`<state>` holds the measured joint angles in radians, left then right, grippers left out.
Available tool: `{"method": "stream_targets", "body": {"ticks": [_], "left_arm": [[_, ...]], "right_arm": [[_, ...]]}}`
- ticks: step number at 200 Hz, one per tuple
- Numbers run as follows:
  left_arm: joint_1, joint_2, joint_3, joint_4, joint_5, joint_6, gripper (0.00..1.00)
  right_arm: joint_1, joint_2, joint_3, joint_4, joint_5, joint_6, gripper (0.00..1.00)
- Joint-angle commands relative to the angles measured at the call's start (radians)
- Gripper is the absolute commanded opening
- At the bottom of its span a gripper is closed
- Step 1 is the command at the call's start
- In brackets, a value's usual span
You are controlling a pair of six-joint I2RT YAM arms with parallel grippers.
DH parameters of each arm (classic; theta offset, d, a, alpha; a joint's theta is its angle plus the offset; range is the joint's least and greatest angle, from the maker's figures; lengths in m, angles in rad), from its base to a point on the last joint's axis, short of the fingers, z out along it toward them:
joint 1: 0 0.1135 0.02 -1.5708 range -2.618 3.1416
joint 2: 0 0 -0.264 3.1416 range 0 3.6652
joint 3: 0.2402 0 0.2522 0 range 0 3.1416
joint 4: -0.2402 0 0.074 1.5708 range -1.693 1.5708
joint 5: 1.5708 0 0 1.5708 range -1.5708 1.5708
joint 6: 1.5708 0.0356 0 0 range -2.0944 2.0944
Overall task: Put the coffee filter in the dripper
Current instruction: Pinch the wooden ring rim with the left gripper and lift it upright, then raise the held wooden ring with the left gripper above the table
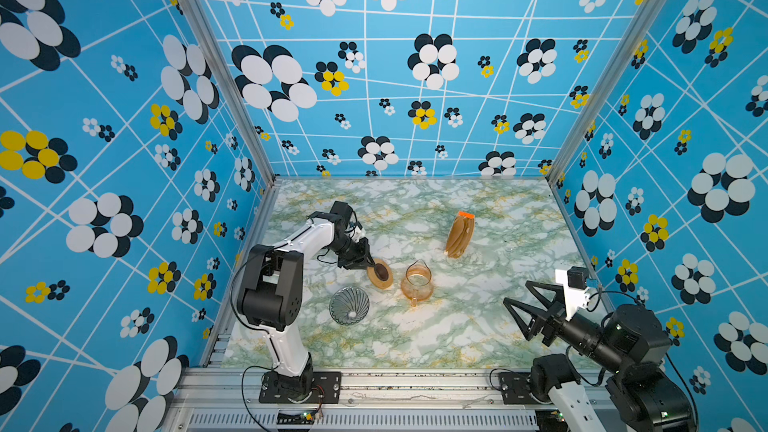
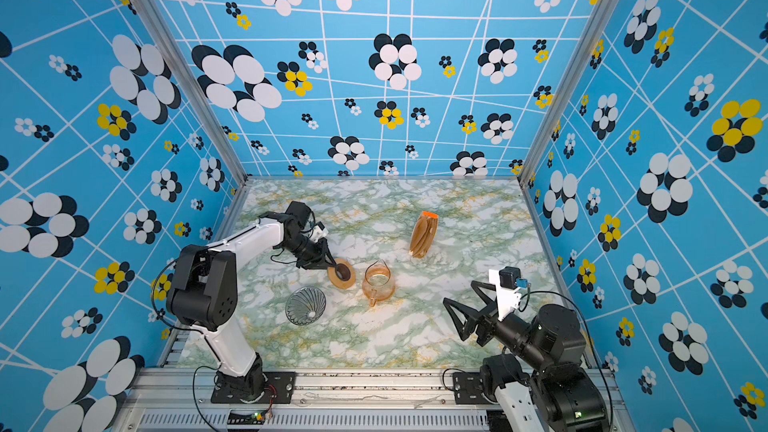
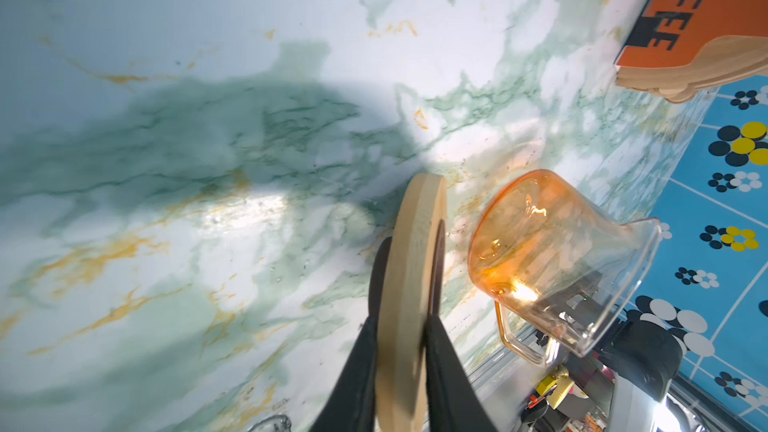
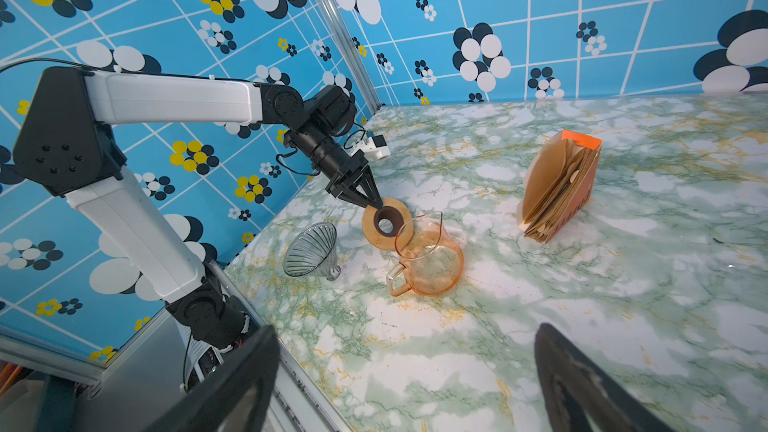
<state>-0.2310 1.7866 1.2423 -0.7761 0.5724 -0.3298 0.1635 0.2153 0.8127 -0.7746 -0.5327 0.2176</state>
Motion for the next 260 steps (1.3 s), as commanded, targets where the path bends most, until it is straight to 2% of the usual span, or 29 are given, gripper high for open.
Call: {"method": "stream_targets", "body": {"ticks": [1,64,122,183,260], "left_arm": [[-0.021,-0.033,0.042,-0.049,-0.034,-0.012,0.20],[-0.094,-0.027,0.125,-0.124,-0.152,0.000,0.17],[-0.201,-0.026,0.245,-0.247,-0.392,0.032,0.16],[-0.297,-0.002,0.290,-0.286,-0.556,0.036,0.16],[-0.346,0.028,0.272,-0.256,-0.594,0.015,0.15]], "right_arm": [[0.006,-0.016,-0.007,-0.003,0.008,0.006,0.97],[0.007,-0.021,-0.006,-0.005,0.010,0.006,0.97],[0.007,-0.021,-0.007,-0.003,0.010,0.009,0.97],[0.007,-0.021,-0.008,-0.004,0.007,0.009,0.97],[0.007,-0.024,-0.008,-0.003,0.007,0.011,0.97]]}}
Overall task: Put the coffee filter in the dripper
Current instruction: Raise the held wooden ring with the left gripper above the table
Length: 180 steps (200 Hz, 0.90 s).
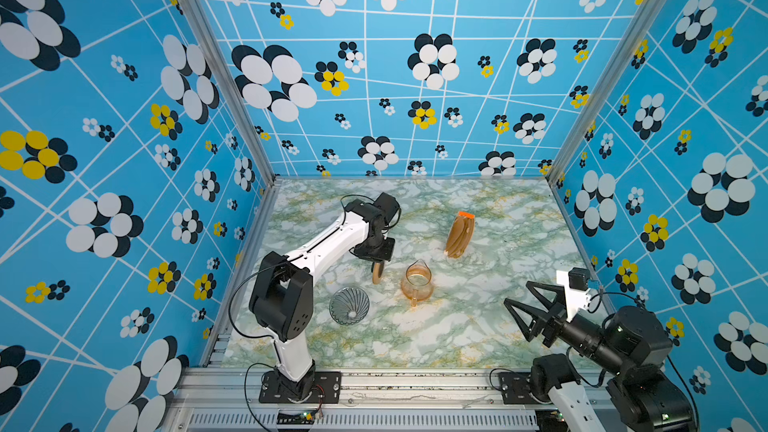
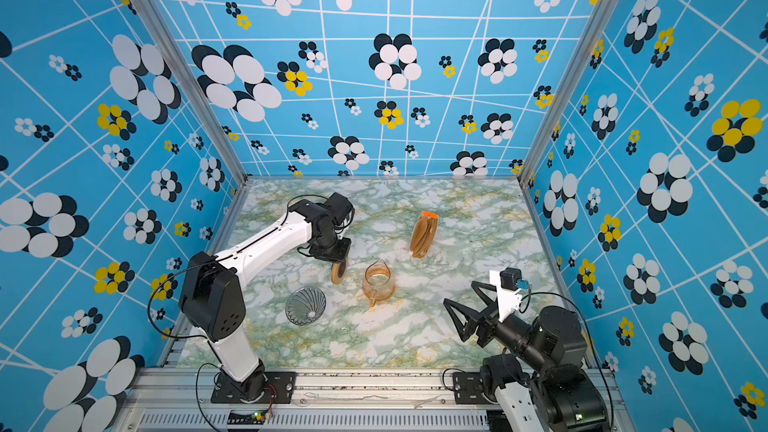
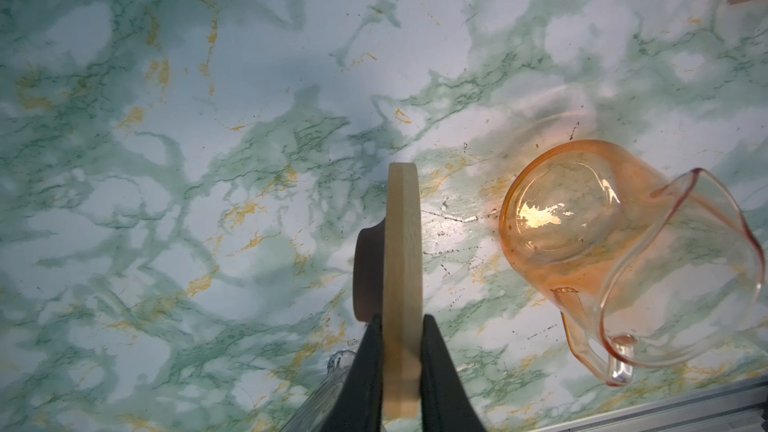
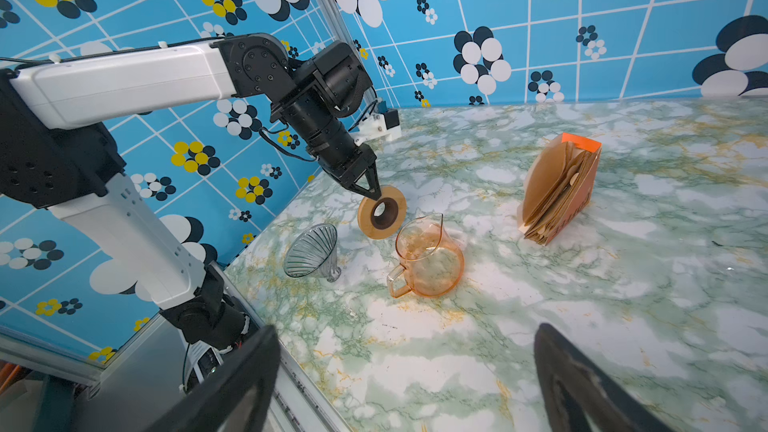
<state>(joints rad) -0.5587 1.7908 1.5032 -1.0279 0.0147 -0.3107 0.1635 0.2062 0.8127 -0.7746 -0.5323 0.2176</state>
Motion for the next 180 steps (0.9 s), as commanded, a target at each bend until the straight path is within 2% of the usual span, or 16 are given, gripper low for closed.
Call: {"method": "stream_targets", "body": {"ticks": [1,141,180], "left_arm": [[-0.018,0.025,0.011,-0.004,-0.036,-0.005,0.15],[-0.049,0.050,-0.034,0.037,-0.031,-0.029,0.21],[-0.056,0.058,-0.038,0.035,-0.021,-0.032,0.30]], "right_arm": [[0.007,-0.015,-0.007,-0.002,0.006,0.010,0.97],[0.007,-0.010,-0.010,0.003,-0.004,0.012,0.97],[0.007,-0.010,-0.011,0.003,-0.006,0.011,0.97]]}}
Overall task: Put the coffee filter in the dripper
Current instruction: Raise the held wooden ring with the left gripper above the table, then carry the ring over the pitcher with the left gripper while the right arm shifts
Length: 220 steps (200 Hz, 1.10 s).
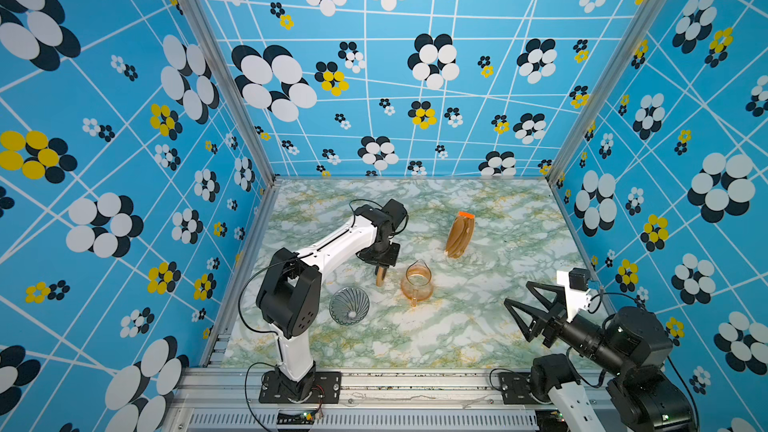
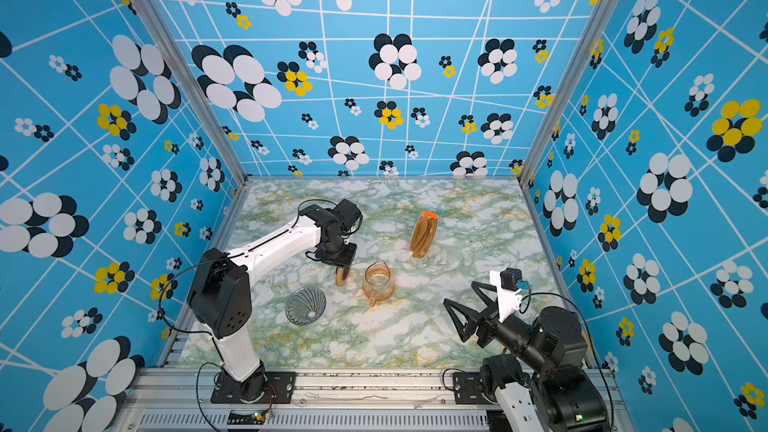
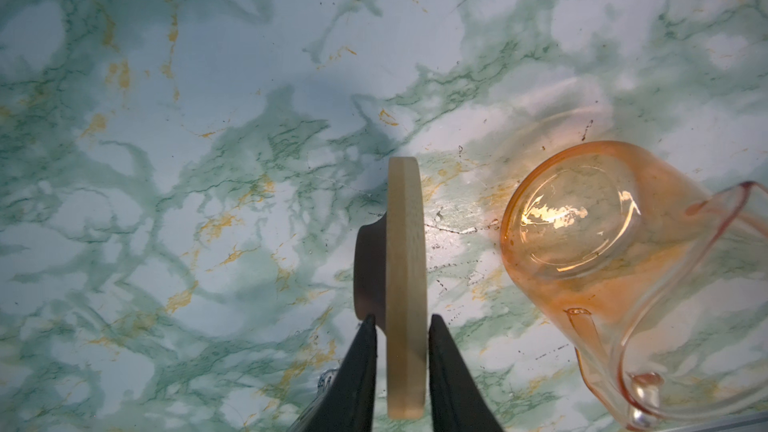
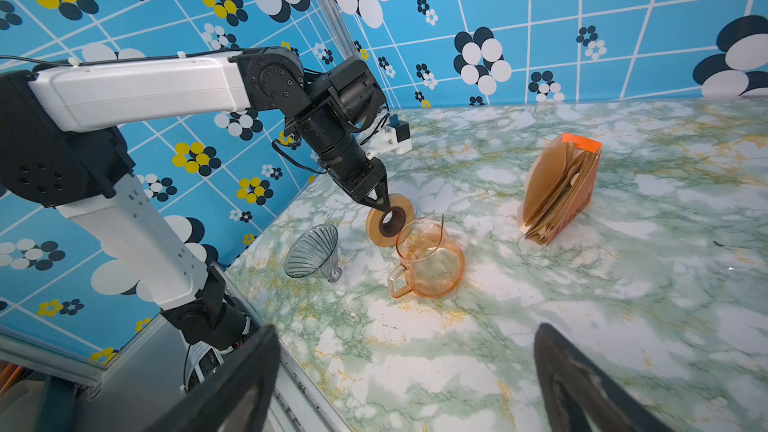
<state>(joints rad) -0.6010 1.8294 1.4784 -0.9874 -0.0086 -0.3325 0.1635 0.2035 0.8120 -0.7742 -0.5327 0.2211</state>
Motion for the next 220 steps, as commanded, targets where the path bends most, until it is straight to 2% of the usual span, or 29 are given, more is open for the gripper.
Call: {"method": "stream_targets", "body": {"ticks": [1,24,102,130,148,163,173,192,220], "left_arm": [[-0.014,0.020,-0.013,-0.006,0.003,-0.011,0.30],[-0.020,0.041,-0.015,-0.009,-0.005,-0.011,0.30],[-0.022,0.034,0.003,-0.002,-0.009,-0.016,0.16],[-0.016,0.013,-0.003,0.011,0.013,-0.017,0.15],[-0.007,-0.030,-0.016,0.034,0.053,-0.026,0.15],[0.004,-0.071,-0.039,0.066,0.101,-0.035,0.15],[0.016,-0.102,-0.059,0.094,0.136,-0.048,0.15],[0.040,-0.164,-0.095,0.140,0.211,-0.080,0.15],[0.070,-0.260,-0.144,0.188,0.245,-0.105,0.16]], "right_arm": [[0.007,-0.007,-0.009,0.004,-0.006,0.008,0.97],[0.006,-0.001,-0.011,0.005,-0.014,0.010,0.97],[0.007,0.026,-0.008,0.006,0.006,0.024,0.99],[0.007,0.077,0.036,-0.028,0.123,0.041,0.99],[0.006,0.099,0.055,-0.042,0.182,0.044,0.99],[0.007,0.113,0.050,-0.049,0.290,0.081,0.99],[0.007,0.125,0.049,-0.048,0.322,0.093,0.99],[0.007,0.147,0.051,-0.031,0.290,0.100,0.99],[0.007,0.183,0.037,0.020,0.119,0.089,0.99]]}}
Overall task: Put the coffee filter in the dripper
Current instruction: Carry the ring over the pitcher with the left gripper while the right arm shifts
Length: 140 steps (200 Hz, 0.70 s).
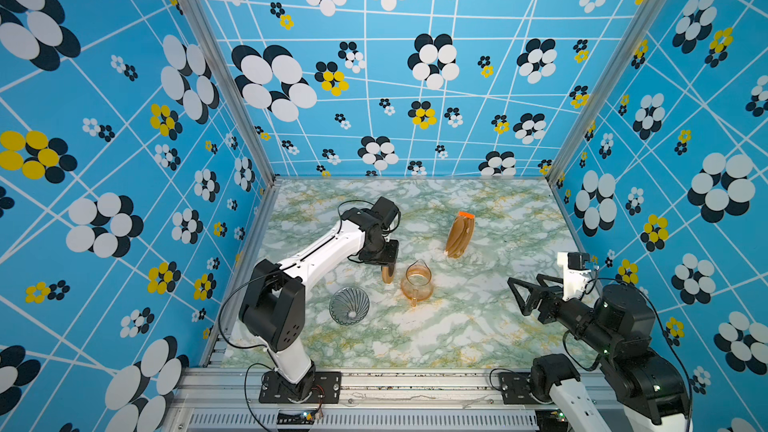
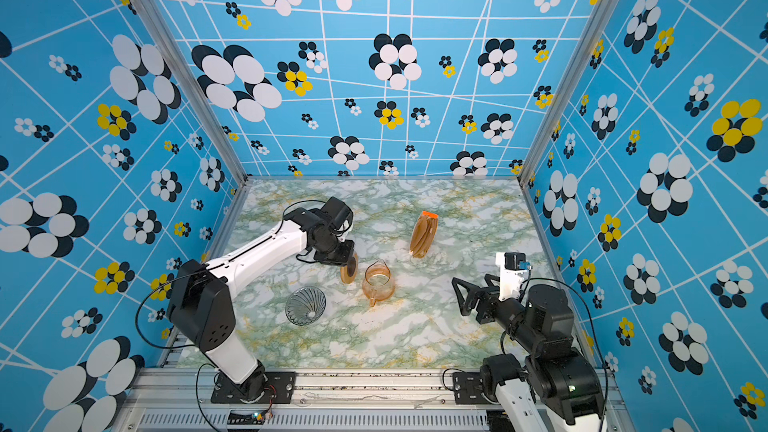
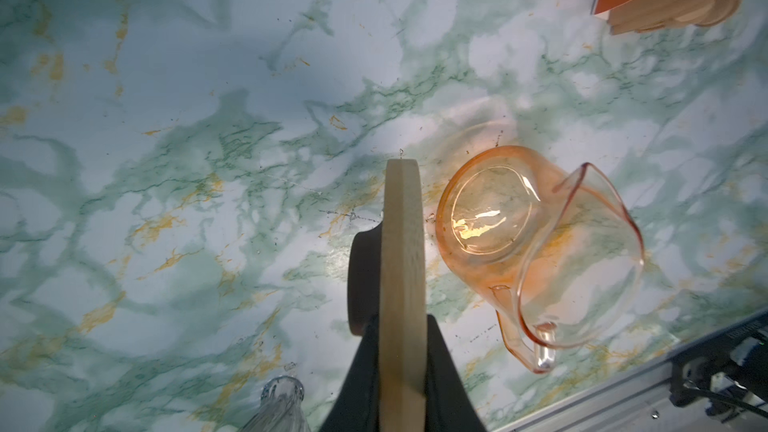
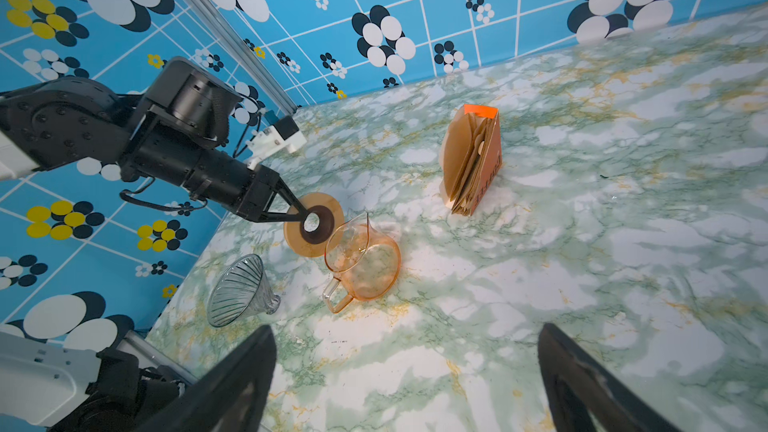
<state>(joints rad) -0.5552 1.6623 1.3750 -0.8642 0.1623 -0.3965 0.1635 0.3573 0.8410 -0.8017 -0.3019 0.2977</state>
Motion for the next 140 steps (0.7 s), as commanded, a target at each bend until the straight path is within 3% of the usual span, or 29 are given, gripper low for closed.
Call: {"method": "stream_targets", "body": {"ticks": [1,29,81,140], "left_arm": [[0.026,-0.097,-0.043,0.069,0.075,-0.042,0.16],[0.072,-0.212,-0.142,0.202,0.199,-0.115,0.16],[0.070,-0.324,-0.307,0.450,0.391,-0.273,0.16],[0.051,-0.407,-0.504,0.768,0.462,-0.453,0.16]], "right_arm": [[0.007,0.031,0.008,0.049,-0.120,0.013,0.99],[0.007,0.052,-0.016,0.082,-0.325,0.013,0.99],[0.007,0.081,-0.009,0.032,-0.385,-0.021,0.99],[0.007,0.085,-0.014,0.021,-0.341,-0.035,0.98]]}}
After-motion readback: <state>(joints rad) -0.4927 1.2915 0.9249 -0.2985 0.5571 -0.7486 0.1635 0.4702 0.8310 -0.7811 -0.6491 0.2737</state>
